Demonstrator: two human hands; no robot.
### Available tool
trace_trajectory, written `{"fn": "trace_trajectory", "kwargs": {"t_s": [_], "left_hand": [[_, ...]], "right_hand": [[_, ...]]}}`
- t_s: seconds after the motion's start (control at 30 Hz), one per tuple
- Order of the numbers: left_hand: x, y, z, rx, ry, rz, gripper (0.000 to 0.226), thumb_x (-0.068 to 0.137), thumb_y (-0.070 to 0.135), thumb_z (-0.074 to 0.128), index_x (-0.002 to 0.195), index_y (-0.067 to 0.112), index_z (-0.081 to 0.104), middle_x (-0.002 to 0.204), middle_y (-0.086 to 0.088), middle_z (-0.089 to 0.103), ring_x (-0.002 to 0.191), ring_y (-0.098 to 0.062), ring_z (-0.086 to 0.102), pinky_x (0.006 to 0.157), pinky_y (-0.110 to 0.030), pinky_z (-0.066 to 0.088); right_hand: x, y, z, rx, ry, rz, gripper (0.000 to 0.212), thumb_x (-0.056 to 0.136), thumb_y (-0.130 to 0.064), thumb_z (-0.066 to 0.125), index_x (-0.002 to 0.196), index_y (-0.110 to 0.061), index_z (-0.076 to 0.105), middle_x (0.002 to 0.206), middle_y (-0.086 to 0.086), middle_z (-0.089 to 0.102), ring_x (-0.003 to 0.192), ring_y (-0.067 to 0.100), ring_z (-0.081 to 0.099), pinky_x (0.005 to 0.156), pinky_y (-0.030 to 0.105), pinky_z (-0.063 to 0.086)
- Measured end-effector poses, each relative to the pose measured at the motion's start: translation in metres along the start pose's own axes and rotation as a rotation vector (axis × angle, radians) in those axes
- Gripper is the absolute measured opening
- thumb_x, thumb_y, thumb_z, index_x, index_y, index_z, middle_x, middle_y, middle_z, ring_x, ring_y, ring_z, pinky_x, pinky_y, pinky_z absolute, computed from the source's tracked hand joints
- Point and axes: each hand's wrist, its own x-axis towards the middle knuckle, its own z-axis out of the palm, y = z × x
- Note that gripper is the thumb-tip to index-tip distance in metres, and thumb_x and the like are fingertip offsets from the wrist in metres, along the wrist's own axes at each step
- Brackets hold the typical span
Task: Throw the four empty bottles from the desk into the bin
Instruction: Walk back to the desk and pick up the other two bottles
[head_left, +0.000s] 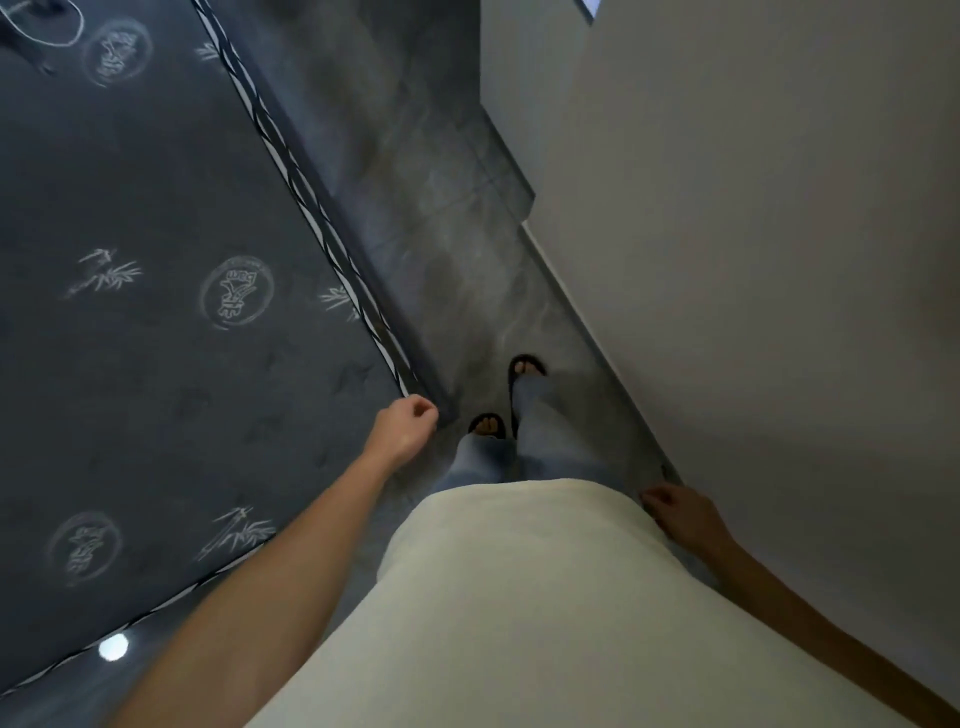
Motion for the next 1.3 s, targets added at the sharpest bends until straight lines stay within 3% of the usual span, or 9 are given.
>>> {"fn": "trace_trajectory", "kwargs": {"t_s": [0.2, 0.43, 0.53, 0.77, 0.87, 0.97, 1.07, 1.17, 1.3], "left_hand": [[0.057, 0.071, -0.033, 0.01, 0.003, 0.017, 0.022, 0.093, 0.03, 0.054, 0.104, 0.023, 0.072, 0.099, -0.001, 0.076, 0.094, -0.022, 0.071, 0.091, -0.041, 0.056], [0.074, 0.067, -0.062, 0.004, 0.016, -0.182, 0.023, 0.098, 0.029, 0.053, 0.105, 0.019, 0.072, 0.106, -0.006, 0.075, 0.1, -0.029, 0.068, 0.089, -0.039, 0.054], [0.068, 0.053, -0.067, -0.022, -0.007, -0.278, 0.027, 0.1, 0.032, 0.051, 0.105, 0.016, 0.072, 0.109, -0.008, 0.074, 0.101, -0.028, 0.067, 0.086, -0.036, 0.051], [0.088, 0.038, -0.098, -0.091, -0.095, -0.431, 0.027, 0.1, 0.022, 0.052, 0.096, 0.002, 0.069, 0.108, -0.016, 0.074, 0.105, -0.031, 0.068, 0.083, -0.035, 0.05], [0.114, 0.045, -0.133, -0.129, -0.088, -0.435, 0.026, 0.099, 0.018, 0.052, 0.107, 0.004, 0.073, 0.117, -0.016, 0.073, 0.11, -0.029, 0.067, 0.088, -0.036, 0.051], [0.147, 0.061, -0.181, -0.175, -0.049, -0.444, 0.027, 0.1, 0.017, 0.053, 0.116, 0.008, 0.072, 0.122, -0.015, 0.071, 0.114, -0.03, 0.066, 0.091, -0.036, 0.05], [0.192, 0.085, -0.234, -0.2, -0.014, -0.396, 0.024, 0.099, 0.019, 0.054, 0.104, 0.009, 0.075, 0.111, -0.013, 0.075, 0.105, -0.029, 0.068, 0.09, -0.037, 0.051], [0.238, 0.127, -0.287, -0.257, 0.016, -0.335, 0.021, 0.098, 0.017, 0.054, 0.088, 0.01, 0.07, 0.09, -0.013, 0.073, 0.083, -0.027, 0.067, 0.086, -0.042, 0.055], [0.301, 0.193, -0.356, -0.271, 0.079, -0.224, 0.017, 0.098, 0.022, 0.056, 0.092, 0.014, 0.069, 0.089, -0.009, 0.075, 0.081, -0.031, 0.071, 0.087, -0.044, 0.058]], "right_hand": [[0.063, -0.057, -0.067, -0.119, -0.074, -0.025, 0.028, 0.1, -0.029, 0.055, 0.114, -0.015, 0.074, 0.124, 0.014, 0.069, 0.114, 0.033, 0.063, 0.091, 0.033, 0.048], [0.151, -0.202, -0.144, -0.21, -0.12, -0.176, 0.021, 0.095, -0.024, 0.057, 0.088, -0.015, 0.076, 0.095, 0.011, 0.077, 0.093, 0.031, 0.073, 0.087, 0.04, 0.057], [0.177, -0.284, -0.166, -0.242, -0.103, -0.265, 0.02, 0.096, -0.025, 0.057, 0.1, -0.017, 0.075, 0.108, 0.011, 0.075, 0.103, 0.033, 0.069, 0.093, 0.038, 0.054], [0.218, -0.466, -0.189, -0.261, -0.027, -0.473, 0.022, 0.094, -0.028, 0.059, 0.109, -0.019, 0.073, 0.106, 0.007, 0.076, 0.101, 0.026, 0.069, 0.091, 0.036, 0.052], [0.229, -0.52, -0.19, -0.312, -0.029, -0.499, 0.025, 0.094, -0.033, 0.058, 0.111, -0.022, 0.074, 0.107, 0.003, 0.076, 0.103, 0.022, 0.068, 0.09, 0.033, 0.051], [0.237, -0.552, -0.189, -0.341, -0.062, -0.494, 0.026, 0.096, -0.033, 0.058, 0.114, -0.023, 0.073, 0.111, 0.002, 0.075, 0.101, 0.021, 0.068, 0.089, 0.032, 0.052], [0.244, -0.568, -0.194, -0.361, -0.059, -0.457, 0.024, 0.096, -0.032, 0.058, 0.112, -0.025, 0.074, 0.109, 0.002, 0.076, 0.09, 0.018, 0.068, 0.08, 0.027, 0.048], [0.251, -0.571, -0.202, -0.395, -0.066, -0.377, 0.021, 0.095, -0.03, 0.059, 0.109, -0.025, 0.074, 0.108, 0.002, 0.076, 0.096, 0.023, 0.07, 0.084, 0.031, 0.052], [0.259, -0.578, -0.219, -0.377, -0.086, -0.259, 0.019, 0.096, -0.027, 0.059, 0.108, -0.023, 0.073, 0.111, 0.004, 0.076, 0.098, 0.023, 0.069, 0.085, 0.031, 0.052]]}}
